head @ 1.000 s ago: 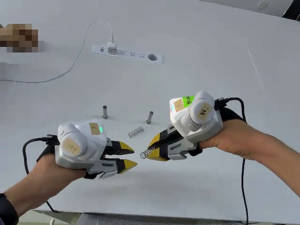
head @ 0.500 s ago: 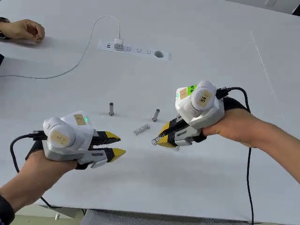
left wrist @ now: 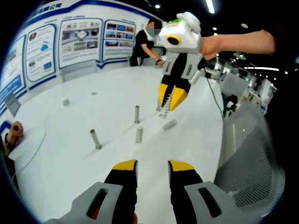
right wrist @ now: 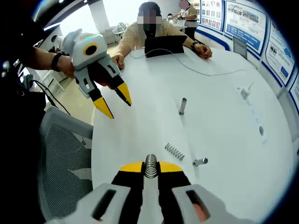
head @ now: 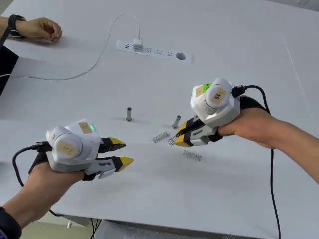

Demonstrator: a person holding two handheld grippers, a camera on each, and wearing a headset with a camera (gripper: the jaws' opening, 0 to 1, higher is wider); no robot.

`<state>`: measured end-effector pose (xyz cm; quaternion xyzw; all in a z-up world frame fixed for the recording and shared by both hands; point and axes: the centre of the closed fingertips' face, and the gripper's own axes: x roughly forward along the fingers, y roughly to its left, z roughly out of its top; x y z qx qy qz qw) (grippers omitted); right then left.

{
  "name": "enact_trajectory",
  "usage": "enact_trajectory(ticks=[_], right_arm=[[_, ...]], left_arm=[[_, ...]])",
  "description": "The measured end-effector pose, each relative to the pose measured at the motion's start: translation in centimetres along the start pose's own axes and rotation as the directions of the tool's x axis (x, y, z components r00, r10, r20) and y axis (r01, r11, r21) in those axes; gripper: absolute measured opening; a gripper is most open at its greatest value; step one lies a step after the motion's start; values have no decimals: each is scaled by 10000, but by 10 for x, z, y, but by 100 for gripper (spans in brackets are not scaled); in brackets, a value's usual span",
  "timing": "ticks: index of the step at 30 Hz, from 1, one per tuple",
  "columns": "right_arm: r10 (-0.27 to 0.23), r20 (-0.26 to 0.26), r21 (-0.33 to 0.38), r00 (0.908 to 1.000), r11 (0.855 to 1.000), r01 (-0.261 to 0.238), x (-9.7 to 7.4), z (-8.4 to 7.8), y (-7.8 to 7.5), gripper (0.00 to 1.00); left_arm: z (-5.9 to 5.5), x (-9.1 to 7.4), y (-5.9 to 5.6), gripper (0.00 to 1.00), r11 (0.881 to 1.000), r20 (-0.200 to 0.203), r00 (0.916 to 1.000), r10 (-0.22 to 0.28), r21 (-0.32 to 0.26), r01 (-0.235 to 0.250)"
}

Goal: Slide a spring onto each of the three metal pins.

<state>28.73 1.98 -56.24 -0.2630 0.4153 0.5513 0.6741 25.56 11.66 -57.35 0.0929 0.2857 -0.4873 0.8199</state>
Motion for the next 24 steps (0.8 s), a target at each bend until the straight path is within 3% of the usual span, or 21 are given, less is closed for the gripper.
enact_trajectory(ticks=[24], right_arm=[[51,-494,-320,9988,9995,-67,29,24,-35,12]], left_arm=[[-19,-12,20,48,9888,-139,9936,1120,-975,-1129]])
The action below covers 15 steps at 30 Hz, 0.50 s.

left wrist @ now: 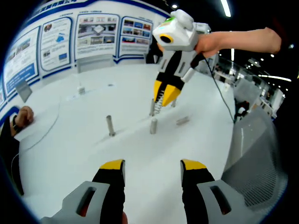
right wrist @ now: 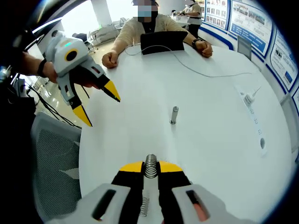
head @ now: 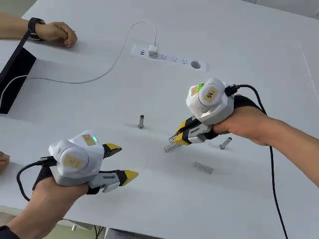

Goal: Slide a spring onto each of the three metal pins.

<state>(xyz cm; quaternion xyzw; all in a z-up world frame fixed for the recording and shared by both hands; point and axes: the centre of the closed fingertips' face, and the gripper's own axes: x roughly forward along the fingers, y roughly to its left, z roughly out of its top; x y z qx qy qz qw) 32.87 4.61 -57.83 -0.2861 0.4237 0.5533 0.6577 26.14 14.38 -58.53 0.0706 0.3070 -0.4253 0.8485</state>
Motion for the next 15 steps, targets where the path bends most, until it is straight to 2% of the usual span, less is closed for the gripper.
enact_trajectory(ticks=[9,15], right_arm=[[-35,-70,-128,10000,9999,34,13,15,-17,12],[-19,-93,-175,10000,9998,18,18,25,-27,12]], left_arm=[[-5,-3,14,53,9985,1,9993,384,-399,-384],[-3,-4,27,55,9960,111,9980,615,-663,-607]])
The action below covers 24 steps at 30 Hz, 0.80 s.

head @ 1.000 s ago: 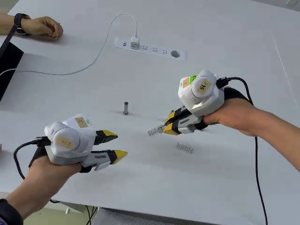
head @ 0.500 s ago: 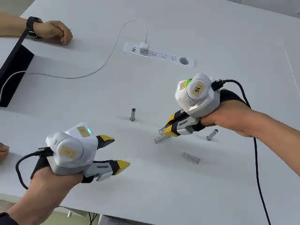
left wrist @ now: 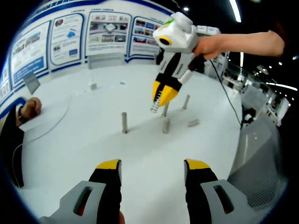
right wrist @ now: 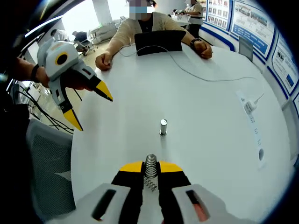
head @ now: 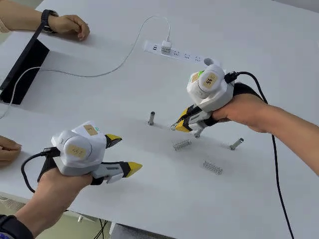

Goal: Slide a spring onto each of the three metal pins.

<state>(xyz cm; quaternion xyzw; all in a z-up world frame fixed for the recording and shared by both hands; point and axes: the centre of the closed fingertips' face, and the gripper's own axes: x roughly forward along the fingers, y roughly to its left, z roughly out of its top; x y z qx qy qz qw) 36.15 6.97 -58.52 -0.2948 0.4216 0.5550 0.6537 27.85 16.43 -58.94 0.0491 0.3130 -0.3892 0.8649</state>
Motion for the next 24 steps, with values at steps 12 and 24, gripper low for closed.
enact_trajectory(ticks=[12,24], right_arm=[[-43,-22,-370,10000,9993,42,2,25,-13,12],[142,-10,-585,9999,9982,-142,14,44,-11,12]], left_arm=[[-3,0,4,55,9995,15,10000,31,-300,-30],[-5,-2,-2,55,9991,-25,10000,-62,-424,61]])
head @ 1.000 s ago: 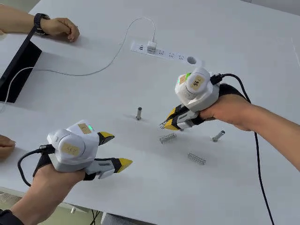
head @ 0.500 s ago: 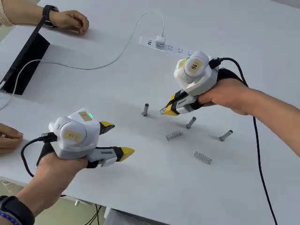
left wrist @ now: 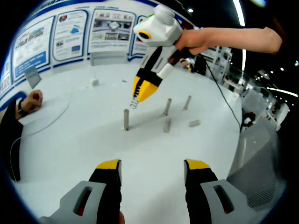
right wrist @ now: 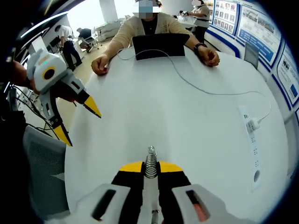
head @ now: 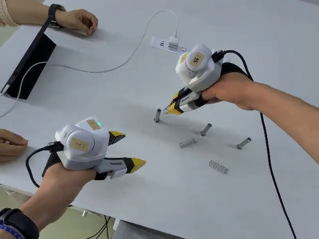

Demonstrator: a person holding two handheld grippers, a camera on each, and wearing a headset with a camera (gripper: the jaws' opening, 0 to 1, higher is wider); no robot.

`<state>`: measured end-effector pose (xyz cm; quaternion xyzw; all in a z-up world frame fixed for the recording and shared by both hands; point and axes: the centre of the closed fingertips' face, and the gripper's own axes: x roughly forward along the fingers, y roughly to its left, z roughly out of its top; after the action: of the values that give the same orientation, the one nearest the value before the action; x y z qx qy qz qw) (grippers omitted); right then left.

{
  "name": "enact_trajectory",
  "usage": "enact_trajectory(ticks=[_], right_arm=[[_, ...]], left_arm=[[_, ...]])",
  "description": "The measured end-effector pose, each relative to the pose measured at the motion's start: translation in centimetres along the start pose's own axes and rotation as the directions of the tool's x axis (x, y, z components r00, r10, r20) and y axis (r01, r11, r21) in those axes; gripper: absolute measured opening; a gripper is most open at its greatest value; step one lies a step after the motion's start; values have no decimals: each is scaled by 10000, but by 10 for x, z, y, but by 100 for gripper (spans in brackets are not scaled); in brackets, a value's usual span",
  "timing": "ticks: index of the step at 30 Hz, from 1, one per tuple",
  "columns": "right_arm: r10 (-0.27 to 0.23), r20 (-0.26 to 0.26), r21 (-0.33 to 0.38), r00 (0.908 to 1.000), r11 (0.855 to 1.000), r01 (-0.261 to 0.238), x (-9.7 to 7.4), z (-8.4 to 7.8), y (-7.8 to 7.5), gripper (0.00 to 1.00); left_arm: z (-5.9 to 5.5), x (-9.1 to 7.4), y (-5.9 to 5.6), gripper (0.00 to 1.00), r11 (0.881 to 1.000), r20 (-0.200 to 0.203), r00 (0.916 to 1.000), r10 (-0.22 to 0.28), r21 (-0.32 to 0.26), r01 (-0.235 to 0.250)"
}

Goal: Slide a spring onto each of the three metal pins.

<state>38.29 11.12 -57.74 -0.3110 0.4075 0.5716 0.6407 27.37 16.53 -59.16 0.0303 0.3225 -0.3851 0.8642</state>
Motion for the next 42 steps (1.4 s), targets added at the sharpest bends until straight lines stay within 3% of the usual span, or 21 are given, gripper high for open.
enact_trajectory(ticks=[23,42], right_arm=[[236,-391,-357,9990,9991,-250,15,9,1,12],[221,-390,-519,9990,9984,-241,21,16,-2,12]], left_arm=[[-9,-6,-1,55,9997,-119,9999,-8,-240,5],[-8,-5,-1,56,9997,-49,10000,-21,-262,19]])
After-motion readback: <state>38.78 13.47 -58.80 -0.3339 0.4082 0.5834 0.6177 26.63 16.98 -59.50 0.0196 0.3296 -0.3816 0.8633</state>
